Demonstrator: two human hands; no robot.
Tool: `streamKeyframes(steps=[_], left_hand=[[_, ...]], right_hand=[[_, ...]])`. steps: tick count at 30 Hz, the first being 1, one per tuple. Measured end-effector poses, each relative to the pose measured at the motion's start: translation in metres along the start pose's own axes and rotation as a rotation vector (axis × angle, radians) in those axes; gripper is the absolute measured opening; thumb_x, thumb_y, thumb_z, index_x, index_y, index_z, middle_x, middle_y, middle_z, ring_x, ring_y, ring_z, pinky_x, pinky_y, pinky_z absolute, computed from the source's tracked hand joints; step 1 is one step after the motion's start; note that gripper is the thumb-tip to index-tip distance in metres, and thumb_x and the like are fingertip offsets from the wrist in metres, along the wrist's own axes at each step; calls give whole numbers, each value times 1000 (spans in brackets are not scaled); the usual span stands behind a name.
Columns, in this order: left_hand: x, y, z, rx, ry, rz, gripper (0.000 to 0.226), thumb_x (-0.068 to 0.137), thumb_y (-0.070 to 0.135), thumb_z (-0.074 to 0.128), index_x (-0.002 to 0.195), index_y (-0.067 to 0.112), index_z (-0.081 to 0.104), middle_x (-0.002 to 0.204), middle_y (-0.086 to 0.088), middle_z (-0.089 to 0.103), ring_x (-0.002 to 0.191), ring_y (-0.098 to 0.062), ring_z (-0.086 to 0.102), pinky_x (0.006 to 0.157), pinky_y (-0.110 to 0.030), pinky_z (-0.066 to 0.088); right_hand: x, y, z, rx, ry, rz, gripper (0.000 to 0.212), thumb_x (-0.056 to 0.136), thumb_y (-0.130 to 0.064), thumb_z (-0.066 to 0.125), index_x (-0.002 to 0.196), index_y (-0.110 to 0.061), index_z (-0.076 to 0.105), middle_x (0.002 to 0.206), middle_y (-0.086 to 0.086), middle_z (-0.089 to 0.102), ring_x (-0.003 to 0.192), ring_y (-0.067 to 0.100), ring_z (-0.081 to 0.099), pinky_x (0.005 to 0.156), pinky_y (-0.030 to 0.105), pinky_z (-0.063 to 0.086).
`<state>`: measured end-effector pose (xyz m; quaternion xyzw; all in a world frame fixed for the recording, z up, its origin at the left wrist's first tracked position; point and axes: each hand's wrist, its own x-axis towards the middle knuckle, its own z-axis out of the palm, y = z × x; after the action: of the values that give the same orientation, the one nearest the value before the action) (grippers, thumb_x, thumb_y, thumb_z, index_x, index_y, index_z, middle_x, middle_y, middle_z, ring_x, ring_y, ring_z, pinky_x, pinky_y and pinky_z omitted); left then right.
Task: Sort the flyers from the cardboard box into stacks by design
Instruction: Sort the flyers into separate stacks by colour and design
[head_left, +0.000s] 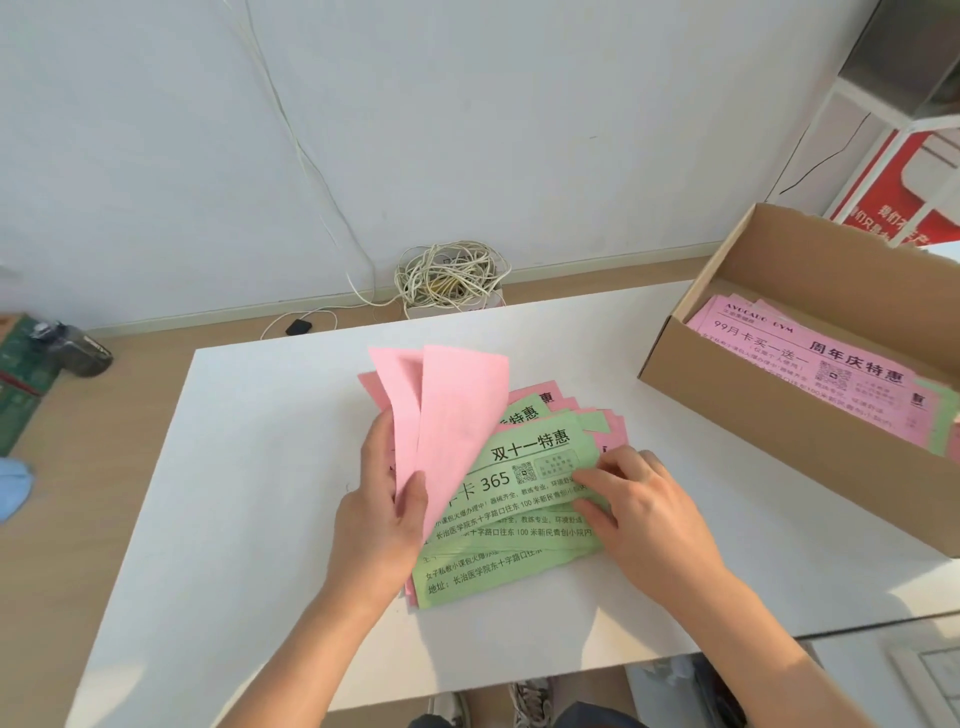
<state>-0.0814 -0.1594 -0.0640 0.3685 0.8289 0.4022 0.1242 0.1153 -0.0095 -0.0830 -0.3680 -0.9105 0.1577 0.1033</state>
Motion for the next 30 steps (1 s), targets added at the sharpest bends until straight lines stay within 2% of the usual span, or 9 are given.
streamKeyframes(steps=[4,8,10,12,16,19,21,24,30], left_hand=[[-1,3,-9,137,-17,75,70,94,20,51,148,34,9,83,-10,70,60,-27,61,53,-28,33],[-9,1,-24,710,-113,575,79,51,17,83,125,14,55,62,4,65,42,-18,57,33,-21,26],[-19,-4,-23,800,-215,695,59,42,14,81,101,15,70,73,7,69,54,-13,62,33,-19,35],[-29,-11,-21,817,-304,715,33,64,12,58,95,14,72,82,2,71,65,-14,66,39,-20,45],[-28,-17,-31,600,-475,493,41,74,28,62,115,25,63,115,12,65,98,-11,64,66,-27,57],[-22,-28,-54,265,-483,147,74,80,51,65,143,38,29,143,31,22,132,9,23,110,-15,23],[-14,-38,-77,31,-217,-51,91,76,40,75,145,39,16,139,32,19,128,8,22,109,-13,18],[4,-50,-115,-493,-76,-380,89,75,17,77,144,33,23,135,17,48,116,-5,51,93,-24,44],[42,-72,-173,-606,140,-234,24,84,-3,64,103,12,64,95,5,74,91,-9,68,72,-15,51]], right_hand=[[11,-14,-16,292,-2,169,25,90,-45,58,98,-25,71,90,-7,58,85,18,51,67,26,41],[37,-41,-46,1188,-308,644,57,91,-64,37,98,-16,67,88,9,75,75,23,64,67,31,48],[44,-49,-49,1151,-470,661,53,89,-63,44,98,-17,68,89,9,75,78,25,70,73,34,54],[44,-55,-42,833,-495,548,25,87,-42,62,98,-21,68,85,1,75,78,21,72,79,39,58],[39,-63,-34,627,-407,450,35,84,-2,55,106,-29,56,84,-10,72,78,14,70,77,40,57],[39,-76,-45,627,-264,352,39,87,-1,55,107,-34,58,86,-11,72,73,12,67,67,24,54],[44,-90,-52,685,-191,302,39,88,2,57,104,-33,61,85,-10,74,70,14,67,62,18,51],[58,-122,-49,766,-103,249,35,87,4,60,94,-30,63,87,-9,74,72,10,68,66,19,53],[88,-198,-21,865,62,61,36,86,4,63,90,-32,67,90,-12,74,88,17,68,84,34,53]])
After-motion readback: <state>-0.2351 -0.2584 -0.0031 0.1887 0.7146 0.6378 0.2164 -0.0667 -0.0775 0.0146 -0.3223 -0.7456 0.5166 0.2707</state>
